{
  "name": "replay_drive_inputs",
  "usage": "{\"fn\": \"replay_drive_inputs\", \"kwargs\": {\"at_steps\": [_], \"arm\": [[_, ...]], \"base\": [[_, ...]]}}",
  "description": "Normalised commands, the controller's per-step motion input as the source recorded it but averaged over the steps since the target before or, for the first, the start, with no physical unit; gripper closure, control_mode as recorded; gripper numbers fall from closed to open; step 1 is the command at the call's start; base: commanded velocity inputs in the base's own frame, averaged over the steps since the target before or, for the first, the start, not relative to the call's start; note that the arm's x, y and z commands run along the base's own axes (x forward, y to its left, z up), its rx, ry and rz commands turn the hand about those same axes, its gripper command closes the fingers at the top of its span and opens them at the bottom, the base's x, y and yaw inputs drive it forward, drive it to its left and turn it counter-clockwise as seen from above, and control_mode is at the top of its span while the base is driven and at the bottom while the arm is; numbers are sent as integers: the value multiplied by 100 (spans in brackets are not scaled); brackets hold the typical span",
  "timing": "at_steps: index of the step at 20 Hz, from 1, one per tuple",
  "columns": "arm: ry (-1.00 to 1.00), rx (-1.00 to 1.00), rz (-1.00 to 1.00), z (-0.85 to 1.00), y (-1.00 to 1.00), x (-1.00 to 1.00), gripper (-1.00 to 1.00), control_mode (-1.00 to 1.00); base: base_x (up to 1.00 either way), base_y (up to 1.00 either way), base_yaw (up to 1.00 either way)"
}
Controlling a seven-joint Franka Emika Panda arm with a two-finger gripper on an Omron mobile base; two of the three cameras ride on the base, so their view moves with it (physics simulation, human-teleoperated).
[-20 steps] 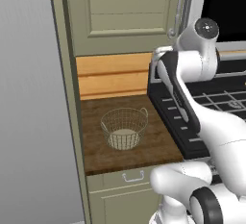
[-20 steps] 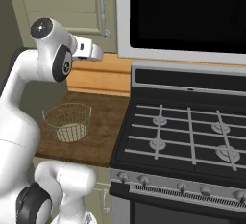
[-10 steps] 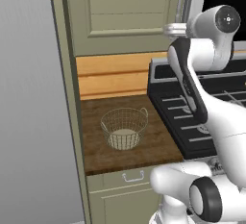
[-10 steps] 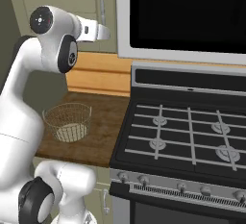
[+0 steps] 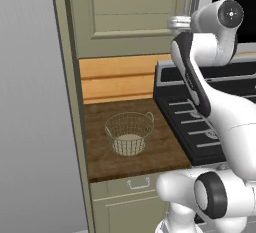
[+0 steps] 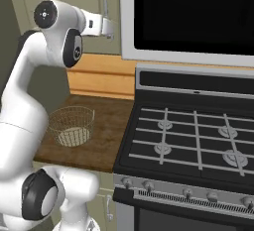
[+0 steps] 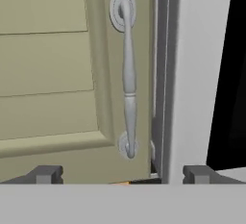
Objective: Open the cabinet, pick up the bread from the cabinet and place it in the basket. Then move the basket to the dining counter.
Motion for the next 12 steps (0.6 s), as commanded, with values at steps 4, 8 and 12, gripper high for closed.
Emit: {"fn": "replay_drive_inputs", "kwargs": {"at_steps": [4, 8, 12], "arm": [[0, 0, 0, 0, -6, 56, -100, -100], [0, 0, 0, 0, -11, 60, -100, -100], [0, 0, 0, -1, -11, 65, -100, -100]], "base": [[0, 0, 0], [0, 0, 0], [0, 0, 0]]}}
